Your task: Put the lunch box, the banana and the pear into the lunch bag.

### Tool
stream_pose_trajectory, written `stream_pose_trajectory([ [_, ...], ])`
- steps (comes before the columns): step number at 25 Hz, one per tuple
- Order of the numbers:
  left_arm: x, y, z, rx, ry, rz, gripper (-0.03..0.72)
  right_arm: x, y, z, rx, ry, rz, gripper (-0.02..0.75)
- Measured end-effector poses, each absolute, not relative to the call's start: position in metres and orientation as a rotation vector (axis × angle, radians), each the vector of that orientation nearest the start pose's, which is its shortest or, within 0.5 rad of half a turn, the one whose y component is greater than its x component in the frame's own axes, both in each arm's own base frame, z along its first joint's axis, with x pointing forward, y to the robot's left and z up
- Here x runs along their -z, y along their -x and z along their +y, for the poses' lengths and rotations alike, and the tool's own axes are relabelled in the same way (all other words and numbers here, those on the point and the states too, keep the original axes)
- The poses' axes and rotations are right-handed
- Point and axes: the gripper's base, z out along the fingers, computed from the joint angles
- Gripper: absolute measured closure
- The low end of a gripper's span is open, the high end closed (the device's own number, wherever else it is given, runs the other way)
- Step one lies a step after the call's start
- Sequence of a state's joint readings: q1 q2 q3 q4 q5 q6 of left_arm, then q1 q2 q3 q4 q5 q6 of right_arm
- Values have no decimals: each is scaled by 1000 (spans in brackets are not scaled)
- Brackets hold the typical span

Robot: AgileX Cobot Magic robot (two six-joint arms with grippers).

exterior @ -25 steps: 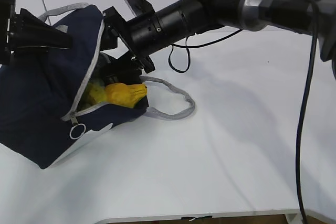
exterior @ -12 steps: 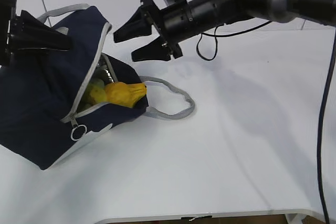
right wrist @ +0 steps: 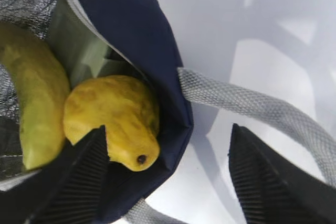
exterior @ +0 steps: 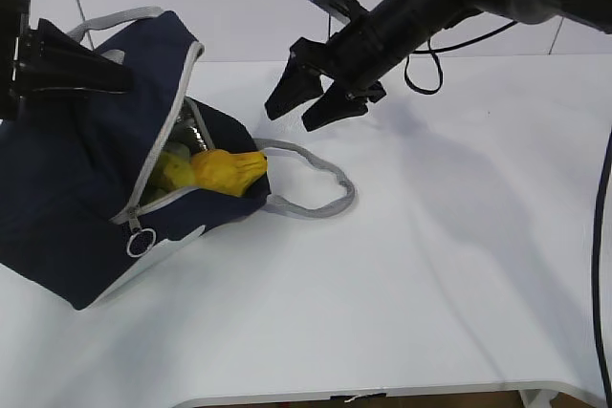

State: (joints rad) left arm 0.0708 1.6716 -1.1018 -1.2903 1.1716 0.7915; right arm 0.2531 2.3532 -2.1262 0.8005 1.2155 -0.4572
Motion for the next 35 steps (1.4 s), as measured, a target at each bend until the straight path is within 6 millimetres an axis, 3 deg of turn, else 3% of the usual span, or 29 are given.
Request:
stream_pose_trajectory([
  [16, -266, -325, -58, 1418, -114, 2345, 697, -191, -480, 198, -1275, 639, 2452, 158],
  [21, -266, -325, -58, 1416, -112, 2345, 697, -177, -487, 199, -1243, 638, 2408, 158],
  [35, -266, -326, -57, 1405, -104, 2344, 697, -179, -490, 212, -1224, 736, 2244, 158],
])
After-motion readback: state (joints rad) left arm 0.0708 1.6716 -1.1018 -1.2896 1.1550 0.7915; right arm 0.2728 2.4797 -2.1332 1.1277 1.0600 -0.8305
